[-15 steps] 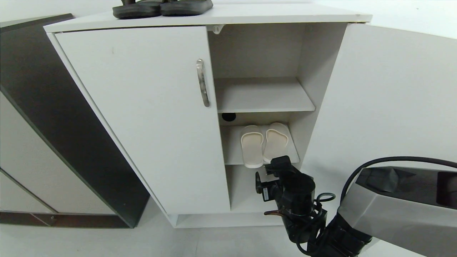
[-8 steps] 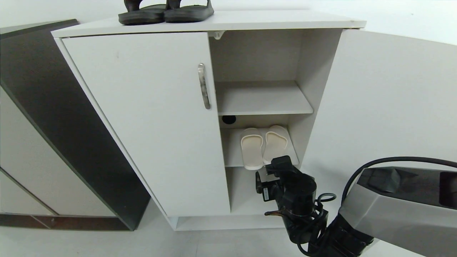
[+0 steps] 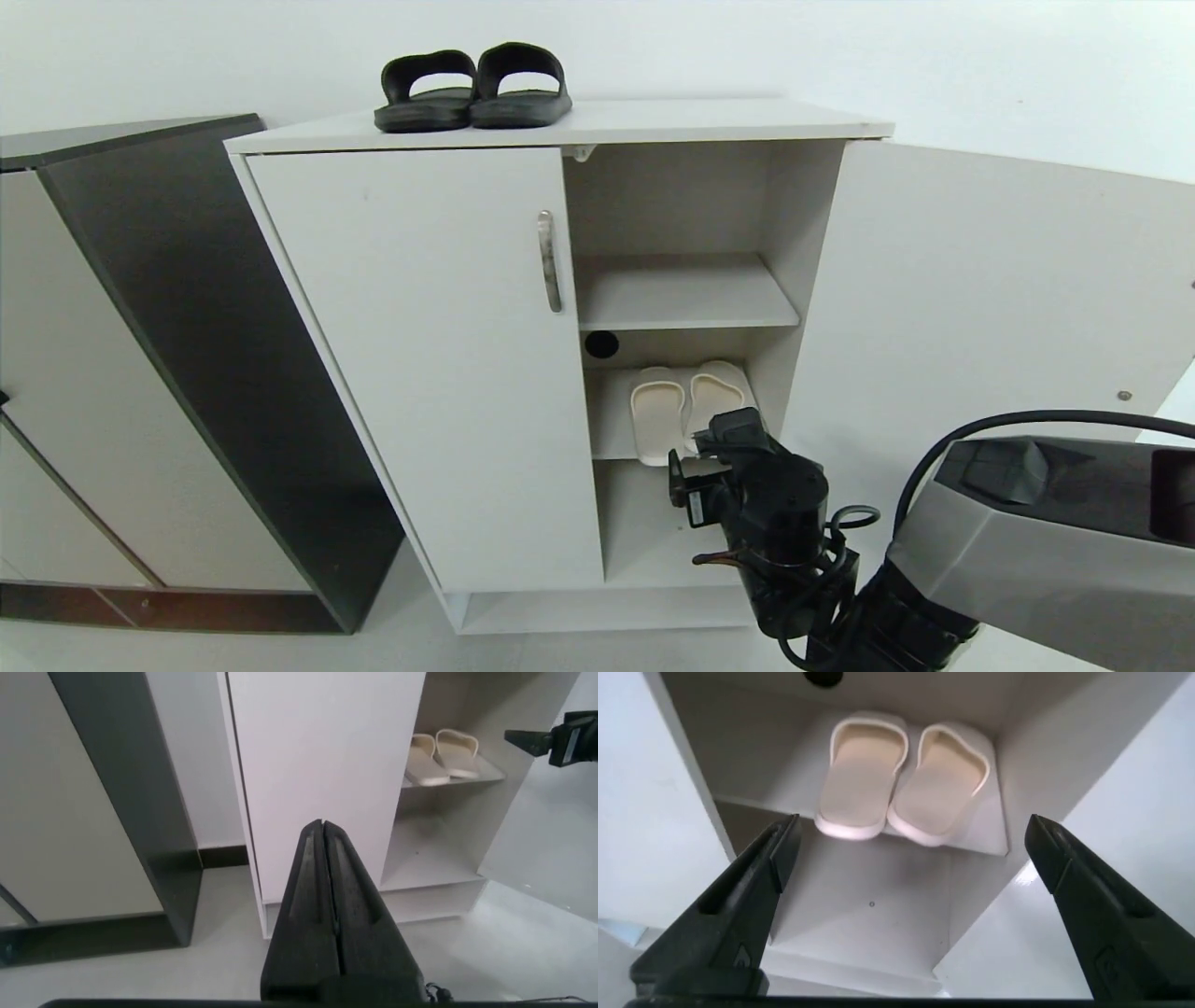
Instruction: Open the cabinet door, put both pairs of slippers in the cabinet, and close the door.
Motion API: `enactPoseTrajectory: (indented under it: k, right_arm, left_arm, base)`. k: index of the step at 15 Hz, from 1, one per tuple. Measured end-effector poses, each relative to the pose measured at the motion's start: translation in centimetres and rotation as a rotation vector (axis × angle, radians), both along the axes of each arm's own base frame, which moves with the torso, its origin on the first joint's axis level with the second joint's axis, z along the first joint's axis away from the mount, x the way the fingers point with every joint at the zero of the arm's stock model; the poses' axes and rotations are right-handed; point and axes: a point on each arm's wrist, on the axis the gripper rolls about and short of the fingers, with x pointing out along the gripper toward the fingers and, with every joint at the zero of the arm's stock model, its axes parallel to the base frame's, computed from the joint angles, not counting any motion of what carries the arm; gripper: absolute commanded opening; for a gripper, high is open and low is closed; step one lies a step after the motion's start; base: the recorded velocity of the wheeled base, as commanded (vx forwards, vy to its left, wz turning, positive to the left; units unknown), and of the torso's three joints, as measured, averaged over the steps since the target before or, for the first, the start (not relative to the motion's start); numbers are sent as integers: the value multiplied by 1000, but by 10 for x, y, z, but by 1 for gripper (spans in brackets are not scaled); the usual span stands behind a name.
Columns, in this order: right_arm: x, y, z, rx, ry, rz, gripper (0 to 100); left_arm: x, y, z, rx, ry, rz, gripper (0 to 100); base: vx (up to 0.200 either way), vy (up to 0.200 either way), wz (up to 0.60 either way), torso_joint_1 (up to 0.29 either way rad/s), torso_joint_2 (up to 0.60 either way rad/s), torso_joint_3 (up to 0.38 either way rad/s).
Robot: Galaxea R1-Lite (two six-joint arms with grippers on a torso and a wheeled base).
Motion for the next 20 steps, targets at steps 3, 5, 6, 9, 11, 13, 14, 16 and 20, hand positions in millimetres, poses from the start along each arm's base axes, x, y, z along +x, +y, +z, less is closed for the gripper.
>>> enactPoseTrajectory:
  k: [3, 5, 6, 9, 11, 13, 14, 16, 20]
  right_arm:
    - [-12, 1, 3, -2, 2, 77, 100]
    - [-21, -1, 7, -8, 7, 125, 100]
    - [-23, -2, 9, -12, 6, 130, 100]
    - [-25, -3, 9, -21, 9, 136, 100]
    - [-25, -3, 7, -24, 10, 134, 100]
    - [-24, -4, 5, -29, 16, 129, 100]
    - [-25, -3, 5, -30, 17, 134, 100]
    - [-24, -4, 3, -34, 20, 131, 100]
    - [-23, -7, 2, -37, 27, 130, 100]
  left_arm:
    - [0, 0, 0, 0, 0, 1, 0]
    - [0, 0, 0, 0, 0, 0, 0]
    - [0, 0, 0, -1, 0, 0, 0]
    - [0, 0, 0, 0, 0, 0, 0]
    - [0, 0, 0, 0, -1, 0, 0]
    - [0, 0, 0, 0, 0, 0, 0]
    - [0, 0, 0, 0, 1, -1, 0]
    - [0, 0, 0, 0, 0, 0, 0]
    - [0, 0, 0, 0, 0, 0, 0]
  base:
    - [0, 0, 0, 5, 10, 63]
    - [0, 0, 0, 0, 0, 0]
    - [0, 0, 0, 0, 0, 0]
    - [0, 67, 0, 1, 2, -1]
    - [0, 200, 0, 5, 5, 5]
    - [0, 200, 0, 2, 2, 2]
    - [0, 200, 0, 2, 7, 7]
    - [0, 200, 0, 0, -2, 2]
    - [0, 200, 0, 1, 5, 0]
